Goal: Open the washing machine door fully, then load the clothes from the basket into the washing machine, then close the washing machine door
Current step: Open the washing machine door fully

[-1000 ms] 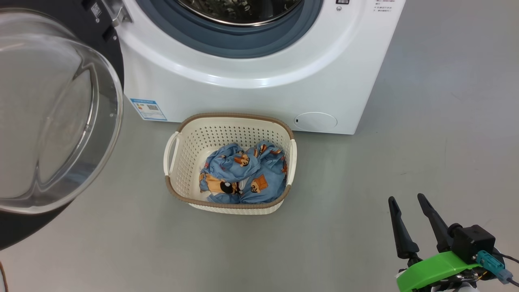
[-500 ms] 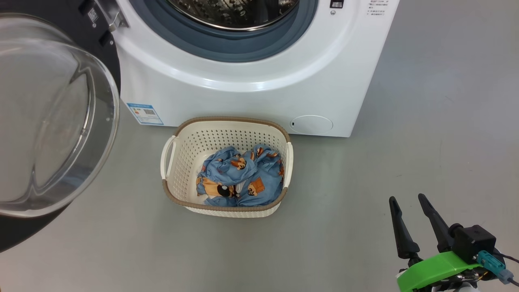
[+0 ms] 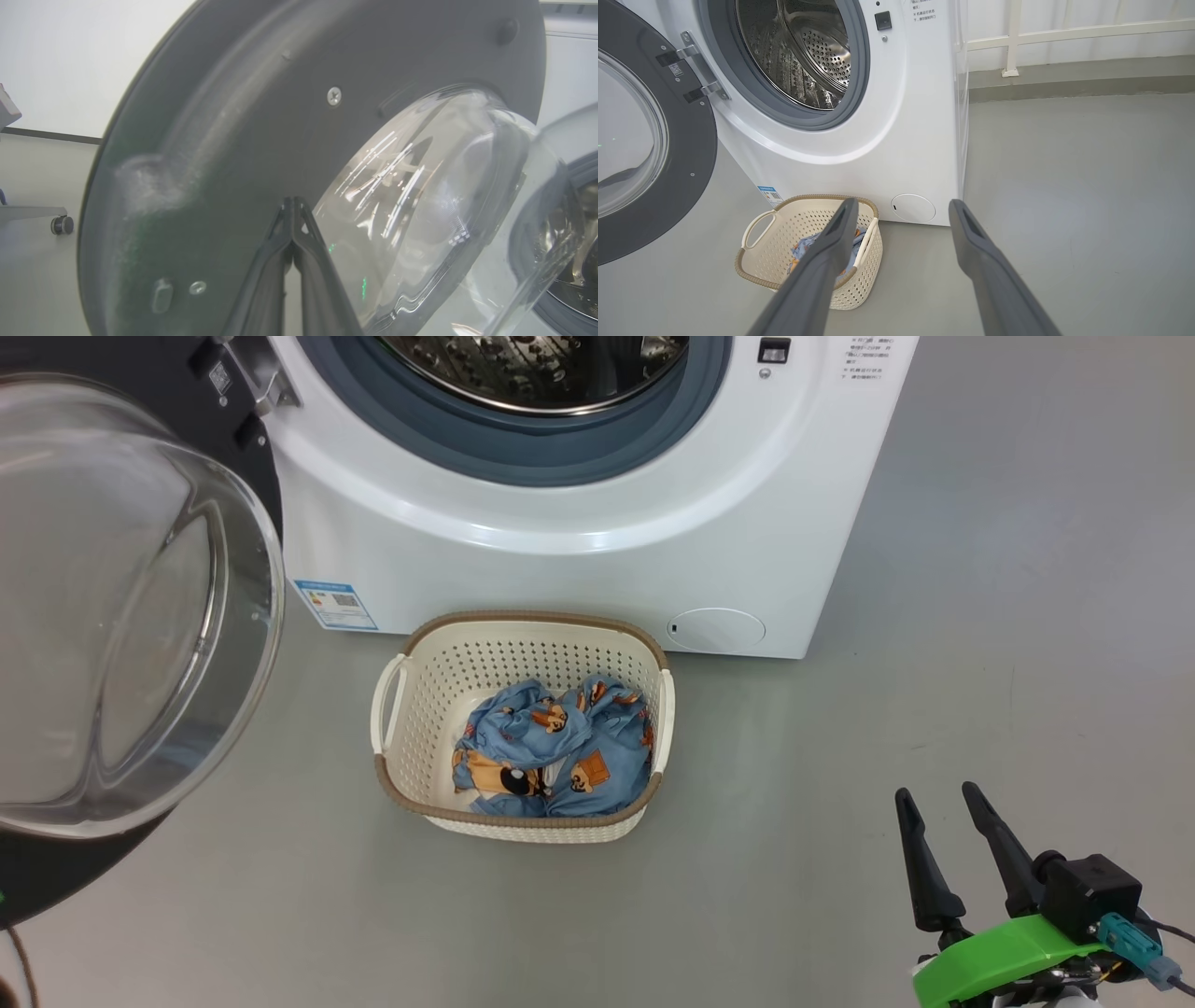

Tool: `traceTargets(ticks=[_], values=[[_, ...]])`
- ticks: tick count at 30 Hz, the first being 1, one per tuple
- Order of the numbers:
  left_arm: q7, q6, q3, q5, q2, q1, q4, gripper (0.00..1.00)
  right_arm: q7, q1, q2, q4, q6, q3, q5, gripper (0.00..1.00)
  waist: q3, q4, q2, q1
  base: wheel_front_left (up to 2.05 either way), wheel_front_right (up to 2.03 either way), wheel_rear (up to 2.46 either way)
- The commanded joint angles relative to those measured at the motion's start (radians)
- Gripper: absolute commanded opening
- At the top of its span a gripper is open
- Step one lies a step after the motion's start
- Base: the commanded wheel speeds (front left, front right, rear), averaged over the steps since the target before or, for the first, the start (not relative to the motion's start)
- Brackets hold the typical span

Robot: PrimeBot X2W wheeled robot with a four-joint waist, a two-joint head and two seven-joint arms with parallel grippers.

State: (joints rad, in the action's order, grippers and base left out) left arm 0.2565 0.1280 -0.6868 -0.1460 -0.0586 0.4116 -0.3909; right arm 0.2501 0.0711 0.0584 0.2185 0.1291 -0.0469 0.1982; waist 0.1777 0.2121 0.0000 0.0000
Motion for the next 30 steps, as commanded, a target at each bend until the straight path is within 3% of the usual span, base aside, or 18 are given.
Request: traceTargets(ticks=[1,11,19,24,26,30], values=[[0.005,0.002,-0.011,0.003,-0.035,-0.022,0.036,0.0,0.012,0.021,-0.002,-0.022,0.002,0.023,0.012,1.0,-0.002,0.0,0.0,0.0,0.0,0.0,0.0],[0.005,0.001,0.112,-0.046,0.007,-0.116,0.186,0.0,0.012,0.016,-0.005,-0.019,0.002,0.025,0.012,1.0,-0.019,-0.011,0.0,0.0,0.0,0.0,0.0],[0.005,-0.067,0.283,-0.148,0.008,-0.231,0.279,0.02,0.012,0.007,-0.006,-0.019,0.002,0.026,0.015,1.0,-0.034,-0.024,0.0,0.0,0.0,0.0,0.0],[0.005,-0.097,0.374,-0.176,0.008,-0.282,0.332,0.56,0.012,0.008,-0.007,-0.019,0.002,0.024,0.015,1.0,-0.04,-0.032,0.0,0.0,0.0,0.0,0.0],[0.005,-0.105,0.403,-0.181,0.008,-0.296,0.352,0.98,0.012,0.008,-0.007,-0.02,0.002,0.025,0.015,1.0,-0.044,-0.036,0.0,0.0,0.0,0.0,0.0],[0.005,-0.108,0.443,-0.172,0.008,-0.316,0.378,1.0,0.012,0.007,-0.007,-0.023,0.002,0.028,0.016,1.0,-0.054,-0.048,0.0,0.0,0.0,0.0,0.0]])
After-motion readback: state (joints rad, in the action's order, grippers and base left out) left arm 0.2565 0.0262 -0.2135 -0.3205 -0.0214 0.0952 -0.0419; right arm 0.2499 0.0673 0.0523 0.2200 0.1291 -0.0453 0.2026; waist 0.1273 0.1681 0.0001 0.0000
